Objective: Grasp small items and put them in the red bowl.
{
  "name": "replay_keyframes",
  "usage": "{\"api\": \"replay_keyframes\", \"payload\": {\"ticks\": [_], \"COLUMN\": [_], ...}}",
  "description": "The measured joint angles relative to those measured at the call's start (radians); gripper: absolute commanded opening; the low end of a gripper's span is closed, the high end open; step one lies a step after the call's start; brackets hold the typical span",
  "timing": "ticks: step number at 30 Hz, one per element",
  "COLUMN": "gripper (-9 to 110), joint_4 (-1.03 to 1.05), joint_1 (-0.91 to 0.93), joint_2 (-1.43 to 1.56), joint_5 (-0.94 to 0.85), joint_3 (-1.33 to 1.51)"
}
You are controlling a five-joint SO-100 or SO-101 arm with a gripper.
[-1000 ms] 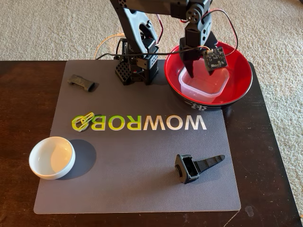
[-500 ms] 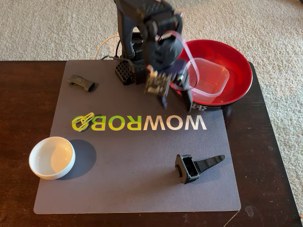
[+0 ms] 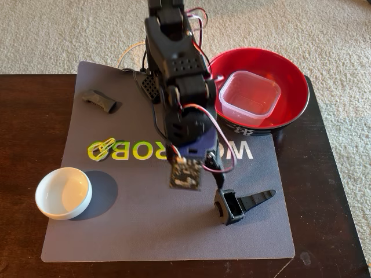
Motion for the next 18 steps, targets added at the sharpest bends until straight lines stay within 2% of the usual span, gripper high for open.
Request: {"api": "replay_keyframes", "payload": {"ticks": [13, 15, 17, 18], "gripper": [27, 18, 0, 0], "joint_4": [0.0, 0.0, 0.0, 0.0], "joint_1": [-0.041, -0.041, -0.054, -0.06], "joint_2": [-0.336, -0.396, -0.453, -0.472], "joint_5": [0.089, 0.084, 0.064, 0.049], "joint_3": [-0.242, -0.311, -0.371, -0.387]}}
